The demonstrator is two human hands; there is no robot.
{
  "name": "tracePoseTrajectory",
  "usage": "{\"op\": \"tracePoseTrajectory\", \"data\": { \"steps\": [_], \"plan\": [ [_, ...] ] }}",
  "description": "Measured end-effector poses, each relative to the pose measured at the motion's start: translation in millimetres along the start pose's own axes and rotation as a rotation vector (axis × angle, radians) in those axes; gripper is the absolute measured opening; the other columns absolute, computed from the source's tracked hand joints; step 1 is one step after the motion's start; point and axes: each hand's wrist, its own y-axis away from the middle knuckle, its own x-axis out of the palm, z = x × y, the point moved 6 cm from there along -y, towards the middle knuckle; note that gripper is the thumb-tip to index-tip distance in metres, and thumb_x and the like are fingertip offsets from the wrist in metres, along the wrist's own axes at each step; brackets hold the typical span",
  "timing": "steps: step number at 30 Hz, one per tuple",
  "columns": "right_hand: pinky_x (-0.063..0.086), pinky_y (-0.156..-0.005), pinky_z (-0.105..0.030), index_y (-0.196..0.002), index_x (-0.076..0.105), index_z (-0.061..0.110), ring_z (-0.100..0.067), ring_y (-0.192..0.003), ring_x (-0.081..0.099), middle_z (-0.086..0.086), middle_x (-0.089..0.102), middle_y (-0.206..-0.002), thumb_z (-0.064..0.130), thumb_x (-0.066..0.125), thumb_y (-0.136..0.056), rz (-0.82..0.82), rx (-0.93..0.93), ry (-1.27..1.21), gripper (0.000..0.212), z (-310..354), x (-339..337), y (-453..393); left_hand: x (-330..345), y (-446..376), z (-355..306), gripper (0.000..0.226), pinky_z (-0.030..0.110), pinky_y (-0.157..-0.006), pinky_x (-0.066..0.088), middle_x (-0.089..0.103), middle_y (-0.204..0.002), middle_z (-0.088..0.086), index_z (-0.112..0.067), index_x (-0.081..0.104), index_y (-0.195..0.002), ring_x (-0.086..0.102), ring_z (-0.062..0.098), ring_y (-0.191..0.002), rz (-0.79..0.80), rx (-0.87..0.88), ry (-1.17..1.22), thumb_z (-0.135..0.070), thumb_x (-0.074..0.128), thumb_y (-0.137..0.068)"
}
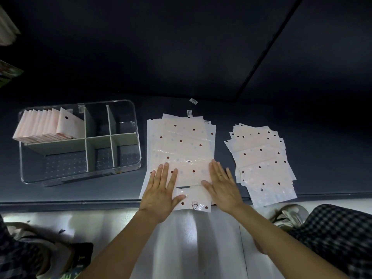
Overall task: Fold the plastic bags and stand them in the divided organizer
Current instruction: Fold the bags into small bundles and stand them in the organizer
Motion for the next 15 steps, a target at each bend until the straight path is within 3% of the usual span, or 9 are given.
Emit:
{"op": "tracePoseTrajectory", "data": {
  "steps": [3,6,15],
  "plan": [
    [0.009,-0.117,-0.03,-0.147,0.025,0.011,-0.017,-0.144,0.017,-0.003,0.024,-0.155,0.042,0.033,-0.1,-0.138,-0.023,-0.111,0.058,10.2,-27.8,-10.8,-0.5,-0.2,0.1,0.08,0.044,-0.116,-0.016,-0.037,-0.148,0.014,-0.019,-0.036,-0.137,-0.037,0.03,-0.134,-0.003,-0.001,0.01,-0.068,-0.012,-0.079],
    [0.031,-0.103,-0.027,-0.135,0.046,0.016,-0.018,-0.128,0.037,0.0,0.046,-0.138,0.029,0.049,-0.096,-0.116,-0.134,-0.245,0.041,36.8,-46.1,-32.5,0.2,-0.4,0.7,0.08,0.043,-0.116,-0.016,-0.036,-0.148,0.014,-0.019,-0.035,-0.137,-0.037,0.029,-0.134,-0.002,0.005,0.018,-0.069,-0.011,-0.079],
    [0.038,-0.083,-0.028,-0.114,0.054,0.013,-0.021,-0.11,0.048,-0.007,0.057,-0.114,0.024,0.066,-0.086,0.191,-0.151,-0.154,0.032,58.0,-44.3,-80.0,-1.2,-0.2,3.1,0.081,0.04,-0.113,-0.021,-0.038,-0.147,0.011,-0.021,-0.035,-0.137,-0.039,0.026,-0.134,0.0,0.022,0.058,-0.071,-0.008,-0.08]
  ]
}}
